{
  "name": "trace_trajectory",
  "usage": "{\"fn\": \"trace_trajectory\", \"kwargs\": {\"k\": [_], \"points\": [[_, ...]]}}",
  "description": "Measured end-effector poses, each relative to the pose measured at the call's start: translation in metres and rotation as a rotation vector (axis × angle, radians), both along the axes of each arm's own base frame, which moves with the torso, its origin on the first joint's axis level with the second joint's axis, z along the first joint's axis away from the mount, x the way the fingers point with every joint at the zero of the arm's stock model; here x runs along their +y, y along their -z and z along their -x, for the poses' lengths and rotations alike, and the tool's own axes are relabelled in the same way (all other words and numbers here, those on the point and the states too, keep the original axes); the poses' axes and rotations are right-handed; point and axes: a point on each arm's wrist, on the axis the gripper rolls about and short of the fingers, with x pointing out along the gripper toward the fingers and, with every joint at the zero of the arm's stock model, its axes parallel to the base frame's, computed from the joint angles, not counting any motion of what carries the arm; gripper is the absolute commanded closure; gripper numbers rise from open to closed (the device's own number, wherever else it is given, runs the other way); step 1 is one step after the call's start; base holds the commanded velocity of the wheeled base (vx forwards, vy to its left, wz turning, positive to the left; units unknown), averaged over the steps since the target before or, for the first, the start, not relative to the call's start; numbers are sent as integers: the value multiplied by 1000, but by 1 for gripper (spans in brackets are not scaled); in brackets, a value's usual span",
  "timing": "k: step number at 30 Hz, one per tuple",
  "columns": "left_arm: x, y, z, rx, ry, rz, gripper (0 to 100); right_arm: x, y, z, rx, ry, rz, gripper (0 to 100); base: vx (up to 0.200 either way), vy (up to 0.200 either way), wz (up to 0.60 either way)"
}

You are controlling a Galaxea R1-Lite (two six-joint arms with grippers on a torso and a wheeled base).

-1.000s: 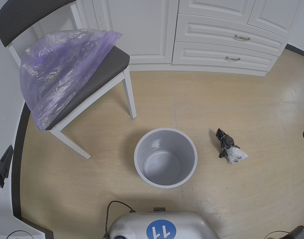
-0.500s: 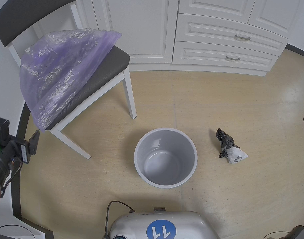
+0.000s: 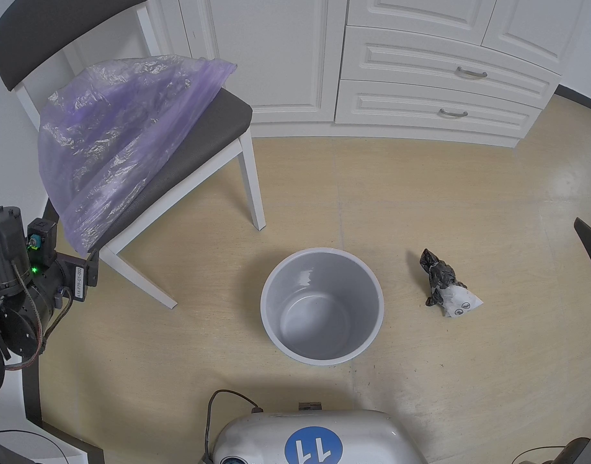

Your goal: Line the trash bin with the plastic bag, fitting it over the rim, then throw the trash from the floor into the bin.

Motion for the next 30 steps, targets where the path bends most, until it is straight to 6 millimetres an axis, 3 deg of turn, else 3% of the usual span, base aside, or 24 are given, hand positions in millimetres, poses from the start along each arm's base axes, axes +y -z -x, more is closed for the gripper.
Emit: {"fn": "trace_trajectory", "kwargs": {"k": [15, 25, 30], "points": [[-1, 1, -26, 3, -26, -1, 0, 2, -1, -5, -23, 1, -6, 0, 0, 0, 0], [14, 1, -35, -13, -96, 2, 0, 2, -1, -5, -22, 1, -6, 0, 0, 0, 0], [26, -9, -38, -83, -122, 22, 0, 2, 0, -5, -21, 0, -6, 0, 0, 0, 0]]}}
